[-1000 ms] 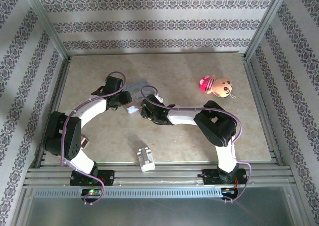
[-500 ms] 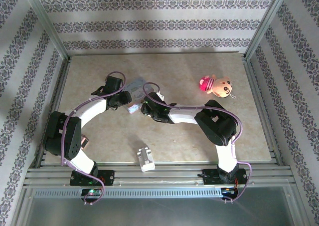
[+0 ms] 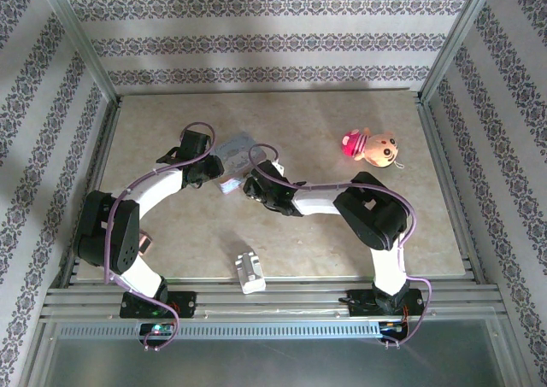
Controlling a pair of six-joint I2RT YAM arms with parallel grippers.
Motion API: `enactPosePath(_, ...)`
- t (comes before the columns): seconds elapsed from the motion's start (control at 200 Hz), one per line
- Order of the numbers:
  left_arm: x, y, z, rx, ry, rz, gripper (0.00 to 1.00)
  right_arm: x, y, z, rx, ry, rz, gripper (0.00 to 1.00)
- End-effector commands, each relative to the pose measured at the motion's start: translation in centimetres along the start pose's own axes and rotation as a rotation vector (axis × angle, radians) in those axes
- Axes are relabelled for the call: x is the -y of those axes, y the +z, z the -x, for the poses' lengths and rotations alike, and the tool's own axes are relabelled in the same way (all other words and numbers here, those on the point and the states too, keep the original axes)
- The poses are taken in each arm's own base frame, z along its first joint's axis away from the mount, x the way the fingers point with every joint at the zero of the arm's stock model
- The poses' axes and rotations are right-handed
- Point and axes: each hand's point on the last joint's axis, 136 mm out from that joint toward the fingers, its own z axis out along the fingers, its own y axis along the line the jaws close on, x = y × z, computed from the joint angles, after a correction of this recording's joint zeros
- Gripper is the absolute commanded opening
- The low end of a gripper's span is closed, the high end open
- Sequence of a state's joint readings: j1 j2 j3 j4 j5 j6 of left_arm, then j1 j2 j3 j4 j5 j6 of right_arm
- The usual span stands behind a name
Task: Unlock the padlock with the key
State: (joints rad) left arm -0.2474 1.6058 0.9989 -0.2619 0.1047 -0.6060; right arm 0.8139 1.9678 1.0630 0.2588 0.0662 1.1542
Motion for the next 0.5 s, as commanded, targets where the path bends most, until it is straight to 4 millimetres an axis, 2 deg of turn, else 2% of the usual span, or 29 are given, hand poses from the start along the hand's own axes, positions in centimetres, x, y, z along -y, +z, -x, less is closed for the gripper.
enactPosePath(0.0,-2.3,1.3,-1.9,-0.065,-0.005,0.079,0.36,-0.8,-1.4,1.4,0.074,0.035,0.037,0.0)
enactPosePath(0.195,-2.5,1.9,-1.2,-0.064,-0.018,0.082,0.36,-0.3,-1.5,0.4,0.095,0.058,0.03,0.0)
enactPosePath(0.32,-2.4,2.2,-1.4,-0.074,-0.02,0.077,0.36,0.2,-1.3,0.8,0.116,0.09,0.033,0.0)
enactPosePath(0.5,-2.5,2.3,-1.6,-0.079,-0.017,0.08,0.35,-0.6,-0.7,1.7,0.126,0.11,0.065,0.0)
